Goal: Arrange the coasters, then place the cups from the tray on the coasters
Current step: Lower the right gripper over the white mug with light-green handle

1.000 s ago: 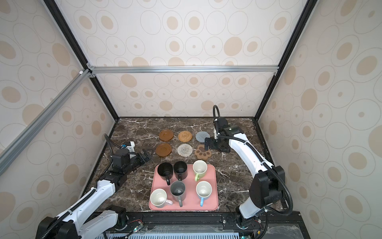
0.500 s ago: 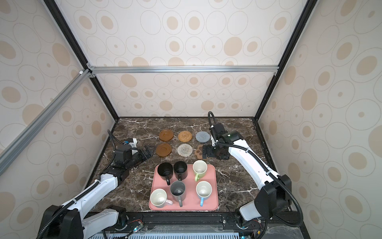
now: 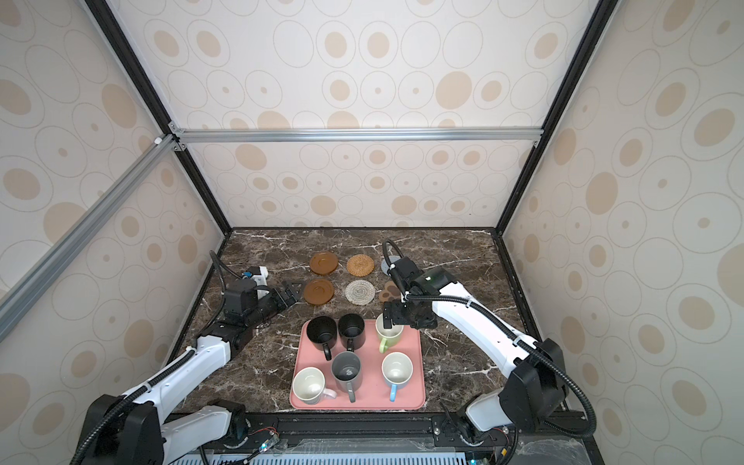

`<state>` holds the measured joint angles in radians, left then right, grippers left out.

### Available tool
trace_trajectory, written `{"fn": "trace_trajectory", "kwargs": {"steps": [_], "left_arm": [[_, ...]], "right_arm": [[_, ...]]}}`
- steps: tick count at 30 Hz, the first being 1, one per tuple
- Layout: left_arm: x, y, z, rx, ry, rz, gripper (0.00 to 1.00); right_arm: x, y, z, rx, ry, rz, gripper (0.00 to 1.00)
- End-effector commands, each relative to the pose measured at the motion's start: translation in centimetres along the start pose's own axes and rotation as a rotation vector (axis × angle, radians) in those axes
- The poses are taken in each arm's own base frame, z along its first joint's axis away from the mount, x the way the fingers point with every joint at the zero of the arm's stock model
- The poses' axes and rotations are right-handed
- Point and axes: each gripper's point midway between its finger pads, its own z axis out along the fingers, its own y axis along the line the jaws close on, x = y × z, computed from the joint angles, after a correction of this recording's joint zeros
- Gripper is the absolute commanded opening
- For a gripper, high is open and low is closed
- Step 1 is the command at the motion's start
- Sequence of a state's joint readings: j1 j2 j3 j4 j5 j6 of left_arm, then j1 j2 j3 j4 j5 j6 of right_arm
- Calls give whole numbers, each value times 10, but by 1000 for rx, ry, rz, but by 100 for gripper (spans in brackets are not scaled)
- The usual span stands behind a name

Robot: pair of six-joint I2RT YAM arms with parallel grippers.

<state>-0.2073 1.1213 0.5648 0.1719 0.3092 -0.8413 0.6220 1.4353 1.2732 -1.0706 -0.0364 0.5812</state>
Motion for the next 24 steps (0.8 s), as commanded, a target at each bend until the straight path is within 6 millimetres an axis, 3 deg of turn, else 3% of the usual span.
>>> {"fn": "trace_trajectory", "kwargs": {"steps": [1, 10, 24], "left_arm": [[-9, -8, -2, 29, -27, 9, 100], [-5, -5, -8, 31, -34, -3, 100], [-2, -3, -14, 24, -39, -7, 100]], "right_arm": [[8, -2, -2, 34, -2, 15, 97], [25, 16, 19, 67, 51, -23, 97], [30, 8, 56, 165, 60, -27, 97]]}}
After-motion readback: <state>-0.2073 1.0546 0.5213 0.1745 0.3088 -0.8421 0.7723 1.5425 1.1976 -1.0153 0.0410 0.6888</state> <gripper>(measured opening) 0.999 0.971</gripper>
